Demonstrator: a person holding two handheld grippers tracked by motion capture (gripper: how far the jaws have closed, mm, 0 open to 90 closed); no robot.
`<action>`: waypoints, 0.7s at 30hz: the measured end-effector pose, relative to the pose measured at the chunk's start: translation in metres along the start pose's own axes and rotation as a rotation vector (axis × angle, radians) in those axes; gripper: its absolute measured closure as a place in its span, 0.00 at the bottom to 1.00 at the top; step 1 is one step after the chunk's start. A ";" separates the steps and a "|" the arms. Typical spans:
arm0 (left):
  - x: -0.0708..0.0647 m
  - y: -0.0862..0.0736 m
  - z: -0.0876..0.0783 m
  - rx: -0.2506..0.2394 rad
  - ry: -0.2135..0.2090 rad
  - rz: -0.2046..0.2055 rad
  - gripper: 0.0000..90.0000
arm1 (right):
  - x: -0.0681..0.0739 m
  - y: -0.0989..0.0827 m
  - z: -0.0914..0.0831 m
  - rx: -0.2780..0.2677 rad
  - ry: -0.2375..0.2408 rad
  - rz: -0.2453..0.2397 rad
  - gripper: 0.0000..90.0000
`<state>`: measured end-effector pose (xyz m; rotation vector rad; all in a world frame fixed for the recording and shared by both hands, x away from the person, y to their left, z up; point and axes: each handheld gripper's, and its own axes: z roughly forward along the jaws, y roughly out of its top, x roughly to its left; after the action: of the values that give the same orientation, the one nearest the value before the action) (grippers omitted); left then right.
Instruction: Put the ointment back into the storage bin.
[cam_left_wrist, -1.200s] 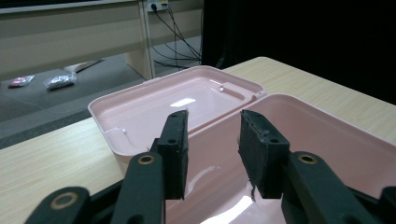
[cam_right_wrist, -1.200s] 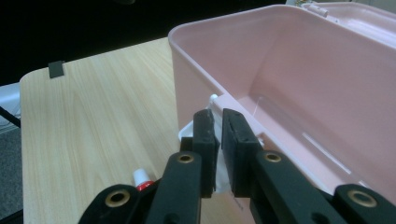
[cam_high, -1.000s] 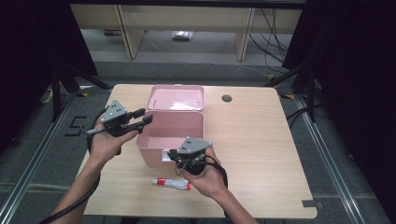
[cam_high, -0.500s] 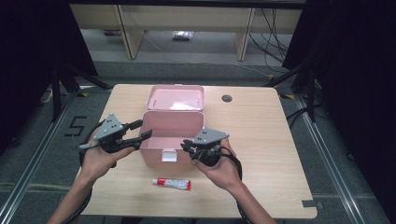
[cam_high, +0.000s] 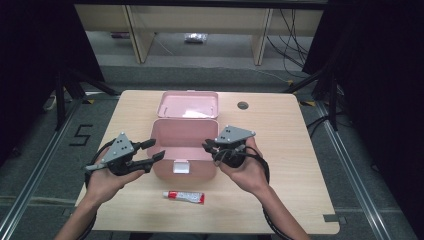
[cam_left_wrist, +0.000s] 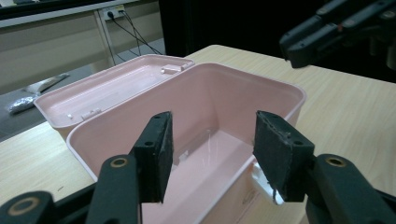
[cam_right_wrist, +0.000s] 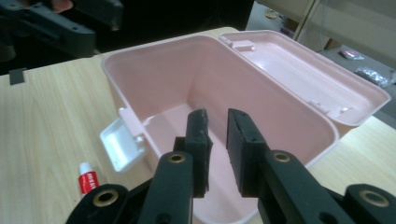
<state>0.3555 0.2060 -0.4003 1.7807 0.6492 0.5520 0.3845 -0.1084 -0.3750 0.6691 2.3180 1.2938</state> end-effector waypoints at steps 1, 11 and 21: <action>-0.001 -0.001 -0.001 0.000 0.000 0.004 0.54 | -0.003 0.001 0.000 0.003 -0.002 0.000 0.88; -0.018 -0.011 -0.003 0.039 -0.057 0.017 0.55 | -0.015 0.005 -0.003 0.066 0.003 -0.049 0.87; -0.035 -0.012 0.003 0.141 -0.157 0.119 0.55 | -0.004 -0.027 -0.016 0.151 0.027 -0.029 0.85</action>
<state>0.3300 0.1836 -0.4144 1.9824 0.4856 0.4495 0.3732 -0.1343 -0.3899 0.6668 2.4563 1.1301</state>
